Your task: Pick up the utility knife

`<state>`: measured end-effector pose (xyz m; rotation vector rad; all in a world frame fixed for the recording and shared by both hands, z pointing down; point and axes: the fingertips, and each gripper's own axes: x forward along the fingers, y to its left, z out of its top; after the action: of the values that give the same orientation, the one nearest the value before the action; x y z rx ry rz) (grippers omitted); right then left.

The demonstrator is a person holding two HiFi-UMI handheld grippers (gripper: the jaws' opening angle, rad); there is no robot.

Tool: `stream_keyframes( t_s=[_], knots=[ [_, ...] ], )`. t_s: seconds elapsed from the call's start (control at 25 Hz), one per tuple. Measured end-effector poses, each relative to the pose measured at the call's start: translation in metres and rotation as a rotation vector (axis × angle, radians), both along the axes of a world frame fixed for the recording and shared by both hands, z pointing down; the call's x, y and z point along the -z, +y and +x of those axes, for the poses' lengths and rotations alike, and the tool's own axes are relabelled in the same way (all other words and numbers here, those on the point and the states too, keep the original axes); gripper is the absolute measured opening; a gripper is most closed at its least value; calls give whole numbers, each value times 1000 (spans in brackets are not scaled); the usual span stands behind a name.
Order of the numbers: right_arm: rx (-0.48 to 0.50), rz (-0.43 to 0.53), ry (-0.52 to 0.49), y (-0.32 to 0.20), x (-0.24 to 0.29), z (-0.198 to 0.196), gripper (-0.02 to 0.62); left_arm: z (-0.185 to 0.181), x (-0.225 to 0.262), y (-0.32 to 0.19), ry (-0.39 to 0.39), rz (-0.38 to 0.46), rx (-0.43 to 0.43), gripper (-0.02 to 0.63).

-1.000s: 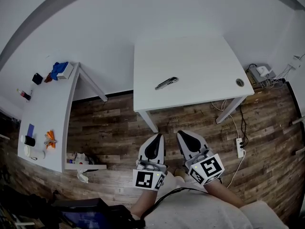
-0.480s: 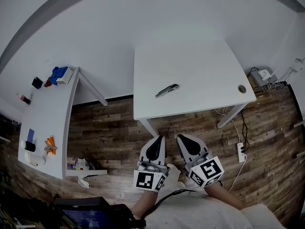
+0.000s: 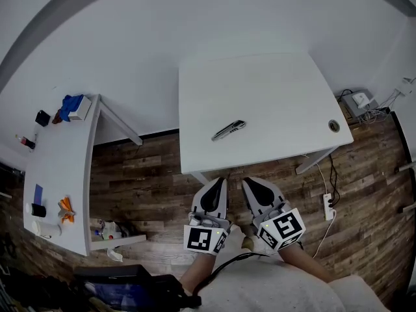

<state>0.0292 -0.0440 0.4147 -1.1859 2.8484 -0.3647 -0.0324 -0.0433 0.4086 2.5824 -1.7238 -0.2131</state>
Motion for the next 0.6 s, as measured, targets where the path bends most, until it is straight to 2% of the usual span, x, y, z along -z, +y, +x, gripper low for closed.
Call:
stream_keyframes(
  t_s=[0.6],
  knots=[
    [-23, -50, 50, -79, -23, -43, 9, -38, -19, -80, 3, -44, -63, 3]
  ],
)
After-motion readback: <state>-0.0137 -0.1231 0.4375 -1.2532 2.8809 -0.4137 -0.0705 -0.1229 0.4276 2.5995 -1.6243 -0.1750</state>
